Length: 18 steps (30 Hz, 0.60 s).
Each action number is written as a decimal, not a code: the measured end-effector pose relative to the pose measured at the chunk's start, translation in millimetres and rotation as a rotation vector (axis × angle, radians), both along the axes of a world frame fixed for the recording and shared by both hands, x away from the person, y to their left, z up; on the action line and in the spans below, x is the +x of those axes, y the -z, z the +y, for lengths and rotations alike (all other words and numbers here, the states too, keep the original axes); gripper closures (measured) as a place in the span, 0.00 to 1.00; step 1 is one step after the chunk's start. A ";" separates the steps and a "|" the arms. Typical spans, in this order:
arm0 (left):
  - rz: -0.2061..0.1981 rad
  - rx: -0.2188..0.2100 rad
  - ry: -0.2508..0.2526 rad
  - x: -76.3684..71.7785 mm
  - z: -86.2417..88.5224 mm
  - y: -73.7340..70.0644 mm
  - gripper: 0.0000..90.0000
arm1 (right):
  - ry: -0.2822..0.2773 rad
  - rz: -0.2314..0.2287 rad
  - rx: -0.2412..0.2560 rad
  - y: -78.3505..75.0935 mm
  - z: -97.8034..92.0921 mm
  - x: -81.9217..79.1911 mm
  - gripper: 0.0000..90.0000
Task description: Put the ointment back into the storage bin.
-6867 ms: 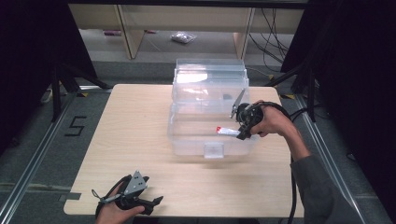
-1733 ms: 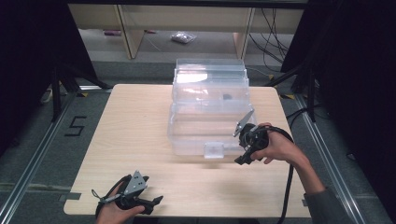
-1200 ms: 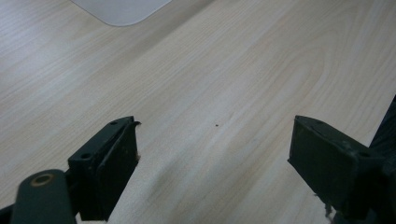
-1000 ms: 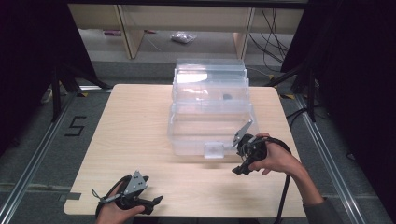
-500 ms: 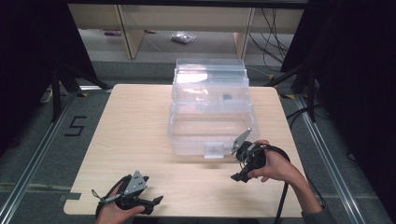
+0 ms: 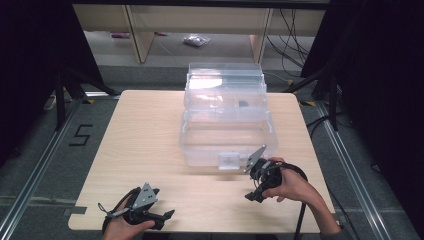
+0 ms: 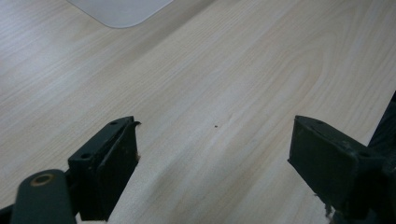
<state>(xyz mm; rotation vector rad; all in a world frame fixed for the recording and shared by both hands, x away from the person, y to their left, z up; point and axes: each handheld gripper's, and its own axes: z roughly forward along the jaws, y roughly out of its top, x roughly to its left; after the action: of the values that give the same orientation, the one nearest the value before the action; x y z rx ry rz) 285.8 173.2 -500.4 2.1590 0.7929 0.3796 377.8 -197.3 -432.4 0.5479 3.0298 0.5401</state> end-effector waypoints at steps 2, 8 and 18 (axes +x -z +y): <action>0.001 -0.012 -0.006 -0.4 -0.8 0.4 0.17 | -0.003 0.003 0.000 1.2 0.2 -0.8 0.24; -0.005 0.012 -0.001 0.5 0.6 -0.5 0.17 | -0.008 0.010 0.000 8.8 -1.7 -4.4 0.25; -0.005 0.015 0.001 0.4 0.6 -0.4 0.17 | -0.018 0.016 -0.001 18.7 -1.4 -13.0 0.23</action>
<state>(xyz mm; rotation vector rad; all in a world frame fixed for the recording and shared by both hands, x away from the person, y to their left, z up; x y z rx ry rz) 286.2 173.8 -500.0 2.1717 0.7883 0.3913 364.8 -198.7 -451.1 0.5286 3.0524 0.5378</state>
